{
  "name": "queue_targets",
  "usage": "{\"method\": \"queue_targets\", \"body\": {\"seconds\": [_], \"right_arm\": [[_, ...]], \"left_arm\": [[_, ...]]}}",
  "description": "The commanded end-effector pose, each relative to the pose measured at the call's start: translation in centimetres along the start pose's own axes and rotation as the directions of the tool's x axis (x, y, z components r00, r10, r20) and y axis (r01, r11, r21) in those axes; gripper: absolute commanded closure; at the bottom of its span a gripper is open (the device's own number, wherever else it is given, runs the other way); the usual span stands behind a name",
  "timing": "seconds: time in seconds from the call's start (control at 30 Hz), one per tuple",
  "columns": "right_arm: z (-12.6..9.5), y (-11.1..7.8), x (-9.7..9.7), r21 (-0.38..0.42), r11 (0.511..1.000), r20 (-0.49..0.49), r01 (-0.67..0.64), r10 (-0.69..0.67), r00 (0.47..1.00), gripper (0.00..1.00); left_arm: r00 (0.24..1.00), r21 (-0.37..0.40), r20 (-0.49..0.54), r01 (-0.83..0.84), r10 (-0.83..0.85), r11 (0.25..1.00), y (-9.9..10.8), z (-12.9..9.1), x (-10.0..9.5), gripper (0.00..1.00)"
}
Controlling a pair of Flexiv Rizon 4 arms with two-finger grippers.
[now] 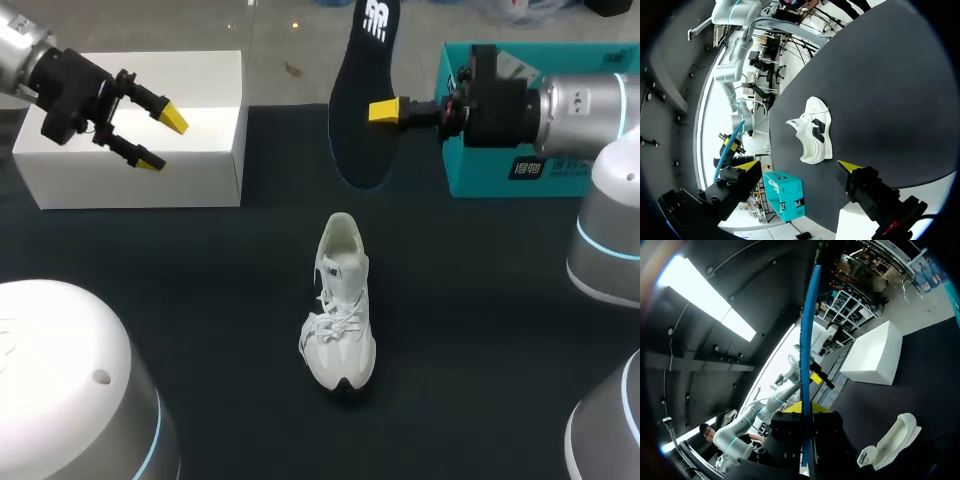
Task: Take the shoe out of the shoebox, open the shoe tongue, remove and reinsert the insole, then place the shoe into the shoebox
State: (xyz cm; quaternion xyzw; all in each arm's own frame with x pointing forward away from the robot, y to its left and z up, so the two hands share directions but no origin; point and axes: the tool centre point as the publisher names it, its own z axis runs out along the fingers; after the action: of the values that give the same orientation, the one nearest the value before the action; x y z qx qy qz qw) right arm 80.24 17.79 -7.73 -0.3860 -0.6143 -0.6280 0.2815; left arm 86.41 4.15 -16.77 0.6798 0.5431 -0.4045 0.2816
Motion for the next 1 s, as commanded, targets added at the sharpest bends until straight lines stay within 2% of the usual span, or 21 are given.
{"method": "queue_targets", "body": {"seconds": [0.03,0.1,0.57,0.63,0.77,0.87,0.97,1.0], "right_arm": [[1.5,0.2,-0.4,-0.016,1.0,0.023,0.02,-0.02,1.0,1.0],[1.7,0.3,-0.8,-0.029,0.999,0.062,0.025,-0.023,0.998,1.0],[1.7,0.3,-0.8,-0.029,0.999,0.062,0.025,-0.023,0.998,1.0],[2.6,-0.6,-2.4,0.014,0.994,0.076,0.105,-0.106,0.991,1.0],[2.8,-0.2,-4.4,0.046,0.969,0.098,0.243,-0.247,0.964,1.0],[2.6,0.7,-5.8,0.076,0.951,0.104,0.3,-0.307,0.946,1.0],[2.6,0.9,-7.1,0.084,0.95,0.106,0.299,-0.307,0.946,1.0],[2.7,0.8,-7.8,0.108,0.944,0.114,0.311,-0.322,0.94,1.0]], "left_arm": [[0.998,0.049,-0.029,0.048,-0.047,0.998,0.4,-0.2,-0.1,0.0],[0.998,0.049,-0.029,0.048,-0.047,0.998,0.4,-0.2,-0.1,0.0],[0.998,0.049,-0.029,0.048,-0.047,0.998,0.4,-0.2,-0.1,0.0],[0.998,0.049,-0.029,0.048,-0.047,0.998,0.4,-0.2,-0.1,0.0],[0.998,0.049,-0.029,0.048,-0.047,0.998,0.4,-0.2,-0.1,0.0],[0.998,0.049,-0.029,0.048,-0.047,0.998,0.4,-0.2,-0.1,0.0],[0.998,0.049,-0.029,0.048,-0.047,0.998,0.4,-0.2,-0.1,0.0],[0.998,0.049,-0.029,0.048,-0.047,0.998,0.4,-0.2,-0.1,0.0]]}}
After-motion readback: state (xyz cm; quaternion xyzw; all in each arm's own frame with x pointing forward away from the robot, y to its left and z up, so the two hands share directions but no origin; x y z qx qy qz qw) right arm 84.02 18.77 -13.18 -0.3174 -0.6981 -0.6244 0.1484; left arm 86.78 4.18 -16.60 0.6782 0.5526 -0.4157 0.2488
